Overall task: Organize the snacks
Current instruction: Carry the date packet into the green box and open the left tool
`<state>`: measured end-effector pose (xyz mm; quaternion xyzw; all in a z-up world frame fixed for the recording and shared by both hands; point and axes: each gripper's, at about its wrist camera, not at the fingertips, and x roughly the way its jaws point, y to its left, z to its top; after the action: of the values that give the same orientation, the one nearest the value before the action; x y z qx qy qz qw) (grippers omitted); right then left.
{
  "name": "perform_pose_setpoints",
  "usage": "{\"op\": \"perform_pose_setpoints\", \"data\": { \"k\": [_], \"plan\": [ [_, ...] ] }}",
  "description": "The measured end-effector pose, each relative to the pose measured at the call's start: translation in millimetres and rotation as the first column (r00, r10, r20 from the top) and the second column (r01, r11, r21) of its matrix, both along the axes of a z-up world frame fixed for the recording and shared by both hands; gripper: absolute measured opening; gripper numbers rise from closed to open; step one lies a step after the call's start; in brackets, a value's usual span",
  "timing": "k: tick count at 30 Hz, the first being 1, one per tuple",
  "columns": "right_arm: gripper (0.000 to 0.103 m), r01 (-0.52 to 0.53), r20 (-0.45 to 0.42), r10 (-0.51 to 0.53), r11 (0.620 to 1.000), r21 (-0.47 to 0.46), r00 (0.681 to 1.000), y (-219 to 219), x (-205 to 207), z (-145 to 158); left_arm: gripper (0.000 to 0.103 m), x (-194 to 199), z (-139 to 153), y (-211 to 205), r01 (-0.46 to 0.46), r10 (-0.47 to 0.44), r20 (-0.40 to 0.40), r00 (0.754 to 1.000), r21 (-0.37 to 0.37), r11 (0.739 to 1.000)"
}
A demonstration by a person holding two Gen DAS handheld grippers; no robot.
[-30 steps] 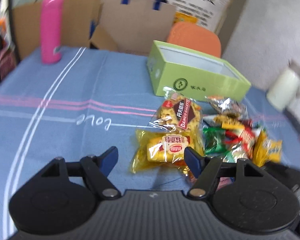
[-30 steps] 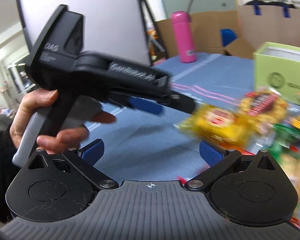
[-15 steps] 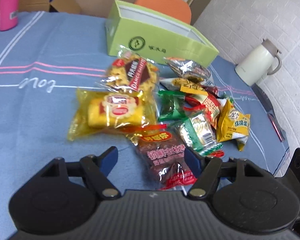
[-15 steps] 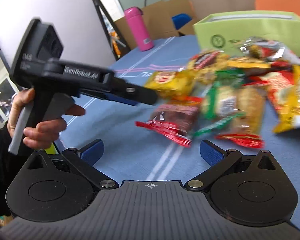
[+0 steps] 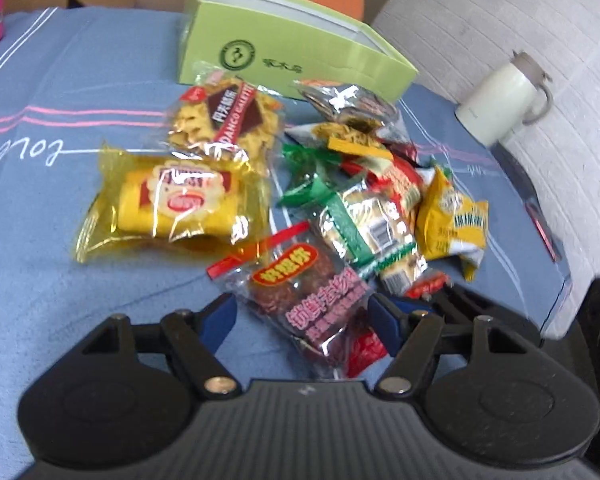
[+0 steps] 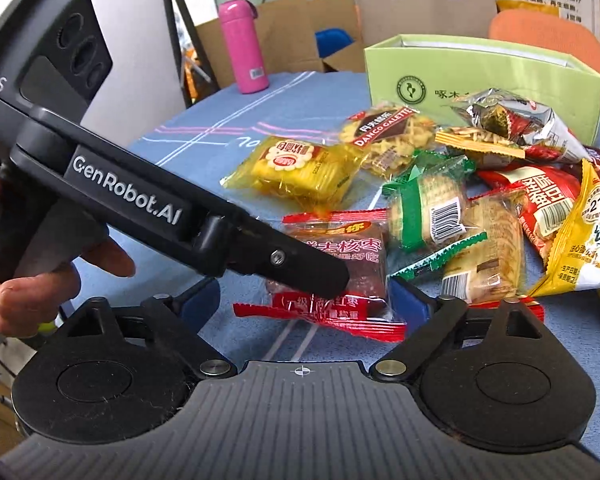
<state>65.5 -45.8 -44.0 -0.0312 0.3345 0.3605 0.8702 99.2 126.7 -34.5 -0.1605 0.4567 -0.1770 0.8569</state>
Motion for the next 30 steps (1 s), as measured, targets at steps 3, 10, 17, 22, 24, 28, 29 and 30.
{"op": "perform_pose_setpoints", "data": {
  "k": [3, 10, 17, 22, 24, 28, 29, 30],
  "plan": [
    [0.078, 0.008, 0.008, -0.008, 1.0, 0.003, 1.0, 2.1, 0.4, -1.4, 0.068, -2.9, 0.8, -6.0, 0.001, -0.002, 0.021, 1.0, 0.038, 0.999],
    [0.061, -0.029, 0.064, 0.027, 0.999, 0.034, 0.998, -9.0, -20.4, 9.0, 0.047, -37.6, 23.7, -0.8, -0.011, 0.014, 0.083, 0.996, -0.025, 1.0],
    [0.061, -0.052, 0.232, 0.033, 0.996, 0.077, 0.972, -12.2, 0.2, 54.6, 0.046, 4.4, 78.9, -5.2, -0.023, 0.019, 0.279, 0.96, 0.012, 1.0],
    [0.061, -0.032, 0.303, 0.013, 0.998, 0.055, 0.953, -4.4, 84.6, 82.4, 0.046, 95.6, 102.6, -2.0, -0.045, 0.047, 0.306, 0.951, -0.013, 0.999],
    [0.062, -0.019, 0.312, 0.003, 0.999, 0.047, 0.95, -0.2, 123.1, 90.0, 0.046, 133.1, 108.6, 0.0, -0.058, 0.061, 0.289, 0.955, -0.017, 0.998],
    [0.062, 0.005, 0.297, -0.013, 1.0, 0.029, 0.955, 11.0, 193.0, 99.3, 0.046, 193.5, 112.7, 2.3, -0.081, 0.084, 0.269, 0.959, -0.021, 0.996],
    [0.062, 0.011, 0.293, -0.018, 1.0, 0.023, 0.956, 12.7, 205.8, 100.6, 0.045, 205.2, 111.0, 1.2, -0.087, 0.09, 0.261, 0.961, -0.021, 0.996],
    [0.062, 0.016, 0.288, -0.019, 1.0, 0.01, 0.957, 14.7, 218.7, 100.7, 0.045, 214.9, 109.1, 1.1, -0.085, 0.086, 0.26, 0.962, -0.016, 0.996]
  ]
}}
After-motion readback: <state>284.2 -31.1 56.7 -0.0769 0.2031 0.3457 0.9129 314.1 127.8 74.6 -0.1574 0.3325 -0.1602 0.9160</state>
